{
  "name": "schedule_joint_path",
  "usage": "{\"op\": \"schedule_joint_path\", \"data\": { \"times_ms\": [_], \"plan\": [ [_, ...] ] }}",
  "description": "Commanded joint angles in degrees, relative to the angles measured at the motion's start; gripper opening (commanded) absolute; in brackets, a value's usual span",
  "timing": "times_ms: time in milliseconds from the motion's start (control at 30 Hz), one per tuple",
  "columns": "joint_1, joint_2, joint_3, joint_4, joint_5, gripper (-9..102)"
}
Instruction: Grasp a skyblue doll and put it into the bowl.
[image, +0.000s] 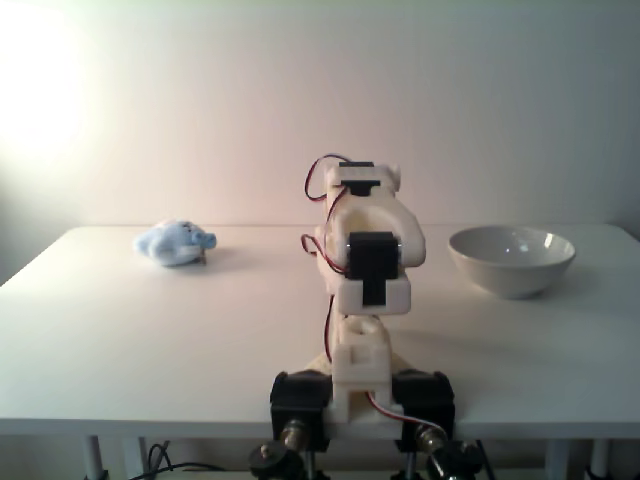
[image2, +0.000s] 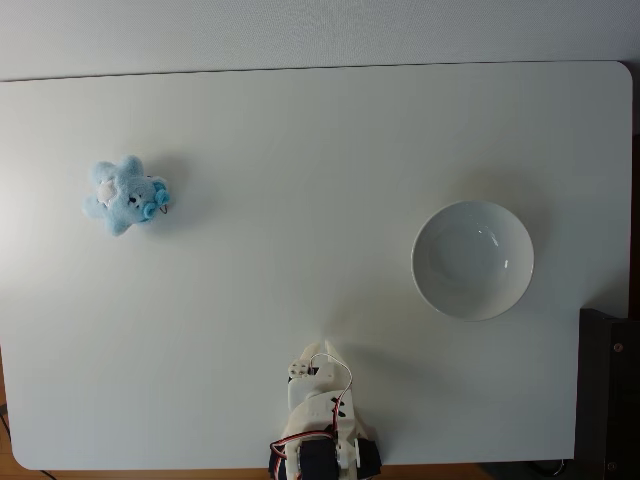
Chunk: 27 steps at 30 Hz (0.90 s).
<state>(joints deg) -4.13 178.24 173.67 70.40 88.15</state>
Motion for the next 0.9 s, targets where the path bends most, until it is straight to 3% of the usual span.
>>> {"op": "schedule_joint_path", "data": {
  "times_ms": [0,533,867],
  "plan": [
    [0.09,16.96,-0.26,0.09,0.26,0],
    [0.18,17.05,-0.35,0.09,-0.35,0],
    [0.18,17.05,-10.02,-0.53,0.35,0]
  ]
}}
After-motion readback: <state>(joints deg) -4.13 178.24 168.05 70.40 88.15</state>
